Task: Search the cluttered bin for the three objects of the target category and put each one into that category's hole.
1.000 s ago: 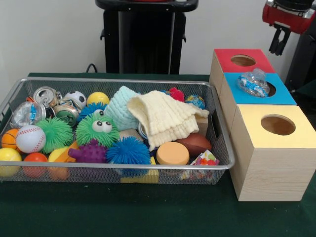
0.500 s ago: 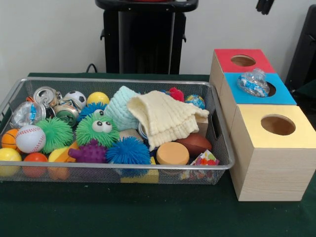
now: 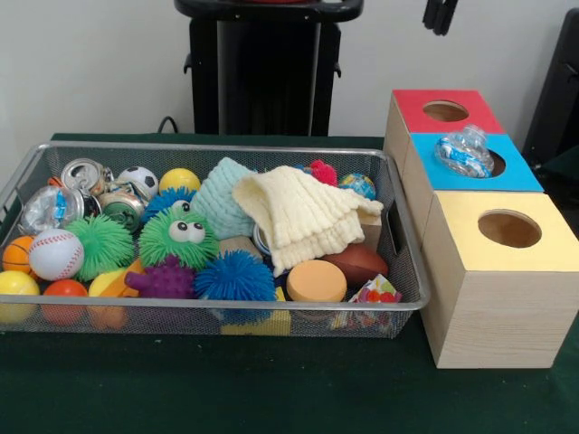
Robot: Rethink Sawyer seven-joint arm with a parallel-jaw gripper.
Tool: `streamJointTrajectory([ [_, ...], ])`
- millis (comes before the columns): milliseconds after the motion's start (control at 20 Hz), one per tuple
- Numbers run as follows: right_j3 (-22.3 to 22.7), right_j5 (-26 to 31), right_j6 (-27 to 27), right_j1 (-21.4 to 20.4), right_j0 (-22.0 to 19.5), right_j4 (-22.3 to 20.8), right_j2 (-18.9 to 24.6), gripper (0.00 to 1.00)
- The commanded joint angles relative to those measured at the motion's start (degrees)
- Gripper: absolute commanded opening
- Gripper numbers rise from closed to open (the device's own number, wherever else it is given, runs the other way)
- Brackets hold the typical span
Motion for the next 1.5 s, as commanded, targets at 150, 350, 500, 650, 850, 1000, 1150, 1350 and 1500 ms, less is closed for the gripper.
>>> streamJointTrajectory([
  [150,-2.07,-3.66,4.10,6.29,-1.99,-4.27,2.79,0.00],
  [350,-1.34,-4.59,4.84,6.36,-1.64,-3.97,2.69,0.00],
  [500,-0.43,-3.76,6.67,5.36,-0.26,-3.85,2.01,0.00],
  [650,0.15,-2.58,9.53,3.86,2.07,-3.35,1.00,0.00],
  [850,0.31,-8.20,6.97,7.15,-0.29,-3.00,2.36,0.00],
  [1000,-0.02,-9.64,5.56,8.85,-1.94,-2.62,3.22,0.00],
  [1150,-0.14,-9.99,7.11,8.73,-0.68,-2.61,2.76,0.00],
  [1350,-2.34,-12.89,7.88,10.75,0.16,-3.30,2.55,0.00],
  [1500,-3.39,-17.28,5.26,14.02,-2.05,-2.79,4.67,0.00],
])
